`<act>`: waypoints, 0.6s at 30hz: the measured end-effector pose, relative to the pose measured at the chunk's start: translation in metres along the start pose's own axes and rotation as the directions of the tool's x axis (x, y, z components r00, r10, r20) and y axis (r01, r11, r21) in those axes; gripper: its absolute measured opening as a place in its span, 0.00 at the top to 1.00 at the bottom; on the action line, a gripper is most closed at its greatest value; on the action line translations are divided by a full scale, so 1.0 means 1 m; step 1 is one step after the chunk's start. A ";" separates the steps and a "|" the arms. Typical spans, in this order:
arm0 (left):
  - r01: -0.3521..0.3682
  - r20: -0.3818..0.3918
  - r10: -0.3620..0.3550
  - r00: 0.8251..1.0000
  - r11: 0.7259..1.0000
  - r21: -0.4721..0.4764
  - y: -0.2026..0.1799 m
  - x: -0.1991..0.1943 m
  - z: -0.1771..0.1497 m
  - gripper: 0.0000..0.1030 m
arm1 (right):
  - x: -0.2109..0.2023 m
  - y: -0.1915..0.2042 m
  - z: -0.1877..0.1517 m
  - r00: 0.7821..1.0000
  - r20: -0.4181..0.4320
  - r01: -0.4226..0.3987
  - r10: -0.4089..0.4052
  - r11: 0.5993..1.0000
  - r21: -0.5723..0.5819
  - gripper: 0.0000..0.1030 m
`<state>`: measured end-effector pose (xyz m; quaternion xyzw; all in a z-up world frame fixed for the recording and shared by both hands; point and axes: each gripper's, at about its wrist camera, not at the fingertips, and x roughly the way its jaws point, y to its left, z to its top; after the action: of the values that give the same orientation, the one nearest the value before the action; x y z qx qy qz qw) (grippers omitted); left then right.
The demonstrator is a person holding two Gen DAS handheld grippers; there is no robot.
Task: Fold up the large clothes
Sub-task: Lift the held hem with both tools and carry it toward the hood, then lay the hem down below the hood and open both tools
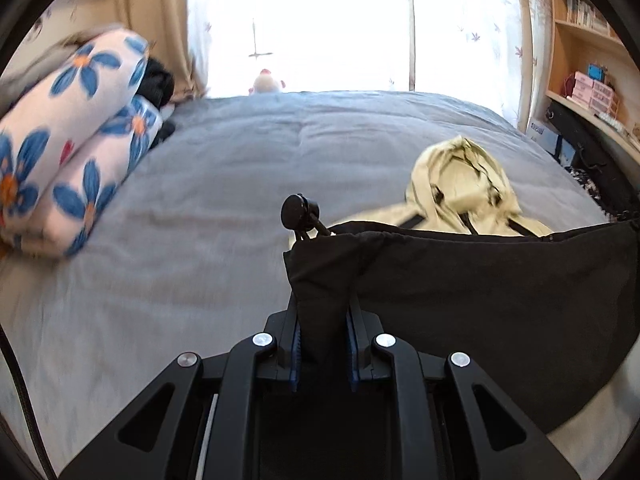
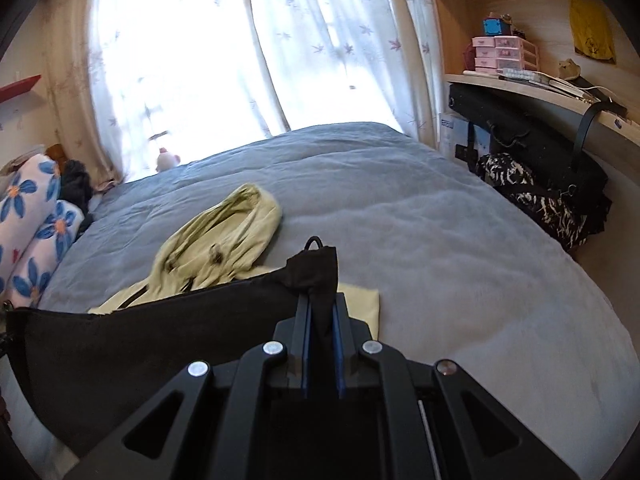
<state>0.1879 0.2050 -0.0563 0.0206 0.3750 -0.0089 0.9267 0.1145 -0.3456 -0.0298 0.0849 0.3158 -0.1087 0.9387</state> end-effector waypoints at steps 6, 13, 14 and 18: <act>-0.005 -0.038 0.005 0.999 1.000 -0.001 -0.014 0.089 0.046 0.85 | 0.075 -0.002 0.017 0.997 -0.051 0.061 -0.060 0.997 0.036 0.92; -0.056 -0.128 0.054 0.990 0.998 -0.016 -0.024 0.179 0.041 0.84 | 0.157 0.004 0.009 0.983 -0.142 0.119 -0.113 0.992 0.034 0.91; -0.061 -0.135 0.058 0.989 0.998 -0.018 -0.024 0.189 0.038 0.84 | 0.169 0.006 0.005 0.978 -0.159 0.138 -0.134 0.990 0.012 0.91; -0.095 -0.194 0.089 0.977 0.995 -0.020 -0.020 0.220 0.023 0.63 | 0.203 -0.002 -0.018 0.943 -0.286 0.181 -0.168 0.983 0.019 0.86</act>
<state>0.3616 0.1838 -0.1934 0.0250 0.4620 0.0415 0.8856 0.2618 -0.3741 -0.1681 0.0926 0.4508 -0.1851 0.8683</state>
